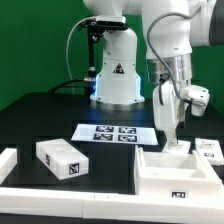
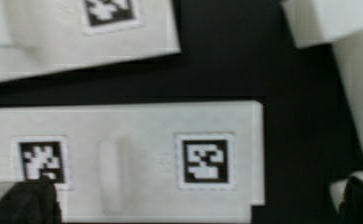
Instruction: Assemble cabinet
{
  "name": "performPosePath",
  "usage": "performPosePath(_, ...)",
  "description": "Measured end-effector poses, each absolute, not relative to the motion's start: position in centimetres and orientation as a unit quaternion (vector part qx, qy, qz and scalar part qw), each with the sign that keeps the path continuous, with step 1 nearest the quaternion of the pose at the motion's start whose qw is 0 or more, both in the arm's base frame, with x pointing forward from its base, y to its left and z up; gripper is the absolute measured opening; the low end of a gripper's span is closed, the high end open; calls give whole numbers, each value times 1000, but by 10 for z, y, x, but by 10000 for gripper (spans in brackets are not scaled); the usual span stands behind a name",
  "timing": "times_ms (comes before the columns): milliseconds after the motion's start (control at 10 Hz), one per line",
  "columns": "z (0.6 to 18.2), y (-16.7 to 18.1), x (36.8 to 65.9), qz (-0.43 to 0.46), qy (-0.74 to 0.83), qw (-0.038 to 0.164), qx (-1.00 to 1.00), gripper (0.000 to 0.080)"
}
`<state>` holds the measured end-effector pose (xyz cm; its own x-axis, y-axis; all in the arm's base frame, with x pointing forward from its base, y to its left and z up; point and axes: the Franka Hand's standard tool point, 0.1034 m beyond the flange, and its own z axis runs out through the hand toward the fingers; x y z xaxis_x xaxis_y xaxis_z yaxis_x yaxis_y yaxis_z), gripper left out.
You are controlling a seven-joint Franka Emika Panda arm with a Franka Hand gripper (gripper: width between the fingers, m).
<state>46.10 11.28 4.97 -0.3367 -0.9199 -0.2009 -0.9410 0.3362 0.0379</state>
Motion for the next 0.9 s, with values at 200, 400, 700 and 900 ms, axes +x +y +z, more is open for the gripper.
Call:
performPosePath(200,49,113,460,74,814,72,-572,797)
performPosePath(400,44,114,452,74,813,67,-573,797)
performPosePath(700,18,117,433,77,809,42,-581,797)
performPosePath(900,14,122,435,78,806,40,-585,797)
